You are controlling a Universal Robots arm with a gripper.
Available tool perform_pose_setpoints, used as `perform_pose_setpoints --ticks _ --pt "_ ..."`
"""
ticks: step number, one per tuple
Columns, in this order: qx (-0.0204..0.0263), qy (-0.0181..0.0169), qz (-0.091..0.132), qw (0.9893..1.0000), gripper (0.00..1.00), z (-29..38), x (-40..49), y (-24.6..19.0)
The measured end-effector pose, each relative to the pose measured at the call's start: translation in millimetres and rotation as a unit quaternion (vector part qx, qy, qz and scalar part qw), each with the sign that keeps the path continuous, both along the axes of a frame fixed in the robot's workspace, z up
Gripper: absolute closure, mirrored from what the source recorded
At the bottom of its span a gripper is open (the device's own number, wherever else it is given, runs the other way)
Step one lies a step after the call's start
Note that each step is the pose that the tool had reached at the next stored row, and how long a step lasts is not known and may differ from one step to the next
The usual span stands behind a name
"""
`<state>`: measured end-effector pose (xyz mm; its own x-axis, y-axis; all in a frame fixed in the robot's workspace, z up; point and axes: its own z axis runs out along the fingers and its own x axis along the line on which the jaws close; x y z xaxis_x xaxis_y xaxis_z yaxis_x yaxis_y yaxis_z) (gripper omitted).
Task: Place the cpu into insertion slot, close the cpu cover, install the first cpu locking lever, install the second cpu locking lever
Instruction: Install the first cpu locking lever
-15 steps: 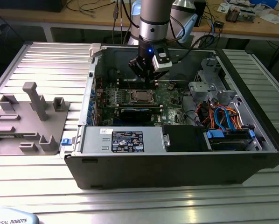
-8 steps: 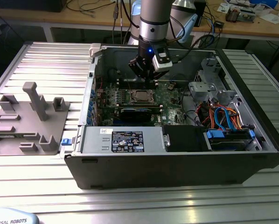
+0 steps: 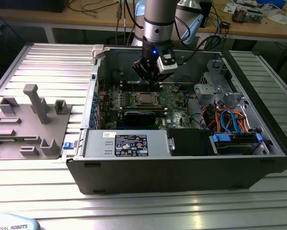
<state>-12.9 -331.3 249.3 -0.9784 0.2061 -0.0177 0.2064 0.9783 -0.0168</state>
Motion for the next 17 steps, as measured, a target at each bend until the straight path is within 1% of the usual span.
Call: perform_pose_setpoints --ticks 17 --pt "0.0 0.0 0.006 1.0 0.89 0.0 0.0 0.0"
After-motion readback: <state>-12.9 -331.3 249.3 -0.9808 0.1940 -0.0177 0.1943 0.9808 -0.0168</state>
